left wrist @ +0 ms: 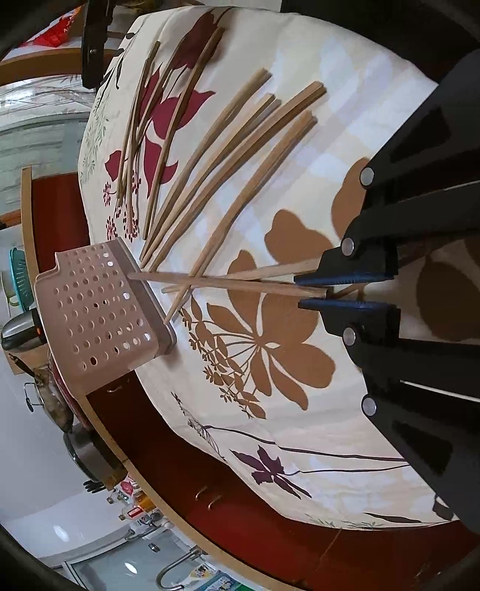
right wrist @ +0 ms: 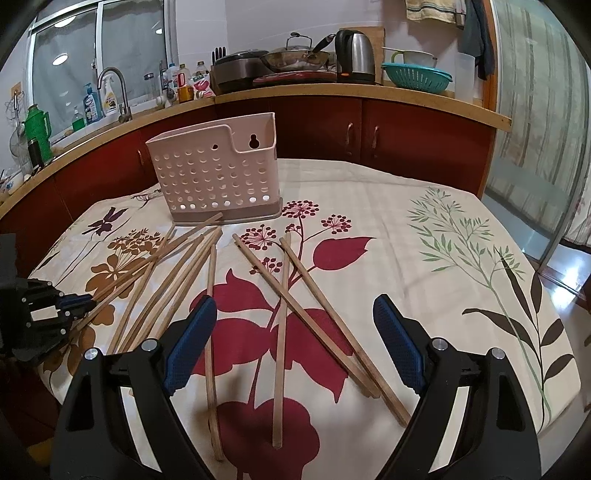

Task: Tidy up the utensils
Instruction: 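Hold the chopstick in the left tool while the right tool grasps another chopstick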

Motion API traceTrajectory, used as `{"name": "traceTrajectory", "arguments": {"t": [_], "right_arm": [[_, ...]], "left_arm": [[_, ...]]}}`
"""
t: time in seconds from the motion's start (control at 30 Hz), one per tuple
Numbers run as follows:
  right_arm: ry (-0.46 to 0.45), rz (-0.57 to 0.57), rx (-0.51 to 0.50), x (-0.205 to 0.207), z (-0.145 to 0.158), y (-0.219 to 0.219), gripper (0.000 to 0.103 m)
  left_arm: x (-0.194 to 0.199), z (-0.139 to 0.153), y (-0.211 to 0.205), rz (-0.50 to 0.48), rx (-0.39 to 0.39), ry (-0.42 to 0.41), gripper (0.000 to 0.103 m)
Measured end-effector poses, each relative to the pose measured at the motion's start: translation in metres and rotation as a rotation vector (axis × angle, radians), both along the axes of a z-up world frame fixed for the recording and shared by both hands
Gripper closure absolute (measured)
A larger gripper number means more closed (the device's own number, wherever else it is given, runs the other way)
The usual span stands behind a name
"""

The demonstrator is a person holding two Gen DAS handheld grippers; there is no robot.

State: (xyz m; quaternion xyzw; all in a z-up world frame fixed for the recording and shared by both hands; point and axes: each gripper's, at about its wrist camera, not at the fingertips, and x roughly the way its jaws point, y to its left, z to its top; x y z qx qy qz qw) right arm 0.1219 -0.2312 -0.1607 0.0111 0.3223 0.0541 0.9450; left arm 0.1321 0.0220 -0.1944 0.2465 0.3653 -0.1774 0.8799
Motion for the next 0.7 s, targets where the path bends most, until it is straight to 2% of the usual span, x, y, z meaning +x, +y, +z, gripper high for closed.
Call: {"name": "traceTrajectory", "arguments": {"t": [0.17,0.4,0.57,0.63,0.7], "right_arm": [[0.003,0.017,-0.011,-0.005,-0.006,0.002,0.020],[0.028,0.051,-0.013,-0.011,-0.017,0.003,0.033],[0.008,0.024,-0.054,-0.013,-0.022,-0.004,0.035],[0.020,0.008,-0.058,-0.008,-0.028,-0.012,0.044],[0.038,-0.005,-0.055,-0.005,-0.034,-0.021,0.050]], "left_arm": [[-0.014,0.001,-0.001,0.026,-0.010,0.004,0.096],[-0.029,0.006,-0.002,0.075,-0.040,-0.012,0.096],[-0.033,0.013,0.001,0.117,-0.078,-0.032,0.096],[-0.033,0.016,0.003,0.126,-0.111,-0.028,0.096],[-0.033,0.016,0.003,0.135,-0.107,-0.031,0.096]]}}
